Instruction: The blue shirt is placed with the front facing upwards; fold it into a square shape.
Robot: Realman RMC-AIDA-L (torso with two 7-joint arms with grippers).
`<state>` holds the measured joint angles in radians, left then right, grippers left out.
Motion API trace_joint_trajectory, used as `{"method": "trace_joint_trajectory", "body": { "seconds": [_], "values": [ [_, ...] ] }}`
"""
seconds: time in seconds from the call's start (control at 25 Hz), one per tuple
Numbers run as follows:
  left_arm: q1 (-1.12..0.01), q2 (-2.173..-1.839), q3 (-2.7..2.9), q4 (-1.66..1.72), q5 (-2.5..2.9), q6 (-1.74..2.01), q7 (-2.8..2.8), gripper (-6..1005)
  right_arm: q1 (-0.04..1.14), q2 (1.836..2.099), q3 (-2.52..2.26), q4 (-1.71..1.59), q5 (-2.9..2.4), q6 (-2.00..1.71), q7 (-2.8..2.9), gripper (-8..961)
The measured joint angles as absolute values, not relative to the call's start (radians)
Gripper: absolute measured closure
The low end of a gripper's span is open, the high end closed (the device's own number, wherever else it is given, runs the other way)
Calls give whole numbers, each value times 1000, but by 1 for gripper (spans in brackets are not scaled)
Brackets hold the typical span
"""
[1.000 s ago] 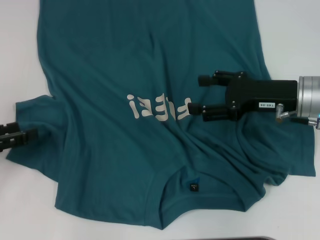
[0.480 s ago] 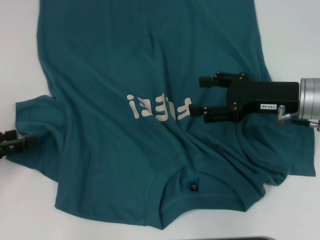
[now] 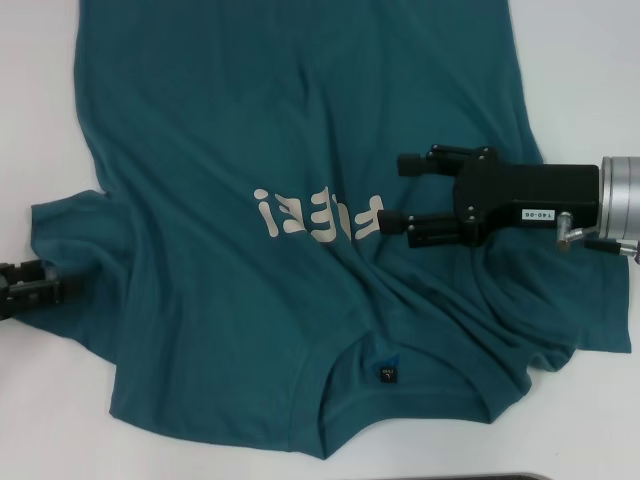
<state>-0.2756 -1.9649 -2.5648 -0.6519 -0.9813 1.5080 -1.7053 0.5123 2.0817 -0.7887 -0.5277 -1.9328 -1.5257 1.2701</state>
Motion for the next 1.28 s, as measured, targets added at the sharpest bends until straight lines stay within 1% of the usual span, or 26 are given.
{"method": "trace_joint_trajectory", "body": {
  "seconds": [0.52,0.96,1.28],
  "values": [
    [-297,-1965,-2559,-652,-980,1513,-1706,199,509,2082,-778,-528,-1933,-1536,1270,29],
    [-307,-1974,-2563,-666,-962,1470,-1731,222,509,2082,-776,-530,-1927,-1536,1269,37],
    [-314,-1980,-2559,-678,-954,1469,-1738,532,509,2083,-776,-531,-1925,-1536,1267,45]
  ]
}}
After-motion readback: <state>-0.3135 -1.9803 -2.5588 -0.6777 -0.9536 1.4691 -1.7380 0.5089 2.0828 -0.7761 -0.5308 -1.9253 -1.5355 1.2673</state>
